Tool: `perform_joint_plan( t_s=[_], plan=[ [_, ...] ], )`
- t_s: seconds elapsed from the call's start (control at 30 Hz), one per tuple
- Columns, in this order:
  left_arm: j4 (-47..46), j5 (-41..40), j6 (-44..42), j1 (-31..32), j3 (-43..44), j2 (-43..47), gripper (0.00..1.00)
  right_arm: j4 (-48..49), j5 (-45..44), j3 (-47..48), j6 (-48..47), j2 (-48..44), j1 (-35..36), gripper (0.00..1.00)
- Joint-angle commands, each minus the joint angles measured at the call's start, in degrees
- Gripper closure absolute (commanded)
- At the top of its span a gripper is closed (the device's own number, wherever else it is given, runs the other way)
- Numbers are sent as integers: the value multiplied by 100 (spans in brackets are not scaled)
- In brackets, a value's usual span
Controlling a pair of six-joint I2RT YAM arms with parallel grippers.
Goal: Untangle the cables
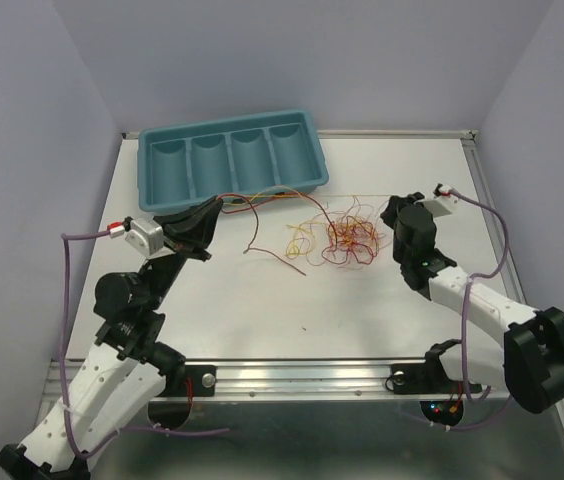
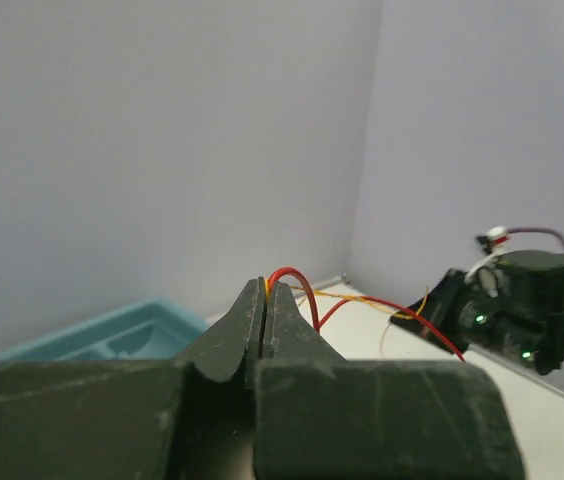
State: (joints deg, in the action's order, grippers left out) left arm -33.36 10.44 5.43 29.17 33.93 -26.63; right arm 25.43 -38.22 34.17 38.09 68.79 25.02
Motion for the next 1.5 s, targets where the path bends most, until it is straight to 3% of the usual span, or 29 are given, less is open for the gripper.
perform_joint_plan(
  t_s=[0.0, 0.17, 0.23, 0.33, 0.5, 0.67, 0.8, 0.9, 1.07, 1.17, 1.37, 1.47],
  plan=[
    [-1067, -1308, -95, -87, 149, 290, 100, -1330, -951, -393, 1254, -155, -419, 100],
    [-1128, -1176, -112, -87, 122, 264, 100, -1436, -995, -368, 1158, -322, -419, 99],
    [-1207, -554, -156, -87, 79, 238, 100, -1436, -733, -350, 1078, -489, -418, 100],
    [-1365, 702, -209, -87, 52, 54, 82, -1436, -407, -376, 798, -787, -419, 99],
    [-1392, 2319, -165, -87, 271, -684, 80, -1392, 58, -385, 297, -1262, -419, 99],
    [-1410, 3130, -174, -69, 465, -1352, 74, -1295, 323, -464, -20, -1711, -410, 99],
    [-1419, 3666, -427, 36, 535, -2038, 60, -1286, 359, -534, -99, -2097, -419, 99],
    [-1314, 3711, -734, 185, 544, -2442, 36, -1286, 332, -561, -135, -2221, -410, 99],
    [187, 3098, -2667, 1072, 992, -3118, 22, -1312, 139, -587, -126, -2379, -410, 99],
    [1058, 2535, -3336, 1502, 1176, -3452, 18, -1348, 60, -578, -135, -2432, -419, 99],
    [3324, 1726, -3786, 1952, 1861, -4523, 19, -1409, -28, -570, -117, -2503, -418, 100],
    [3512, 1268, -3611, 2128, 1705, -4772, 19, -1418, -10, -561, -117, -2485, -419, 99]
  ],
)
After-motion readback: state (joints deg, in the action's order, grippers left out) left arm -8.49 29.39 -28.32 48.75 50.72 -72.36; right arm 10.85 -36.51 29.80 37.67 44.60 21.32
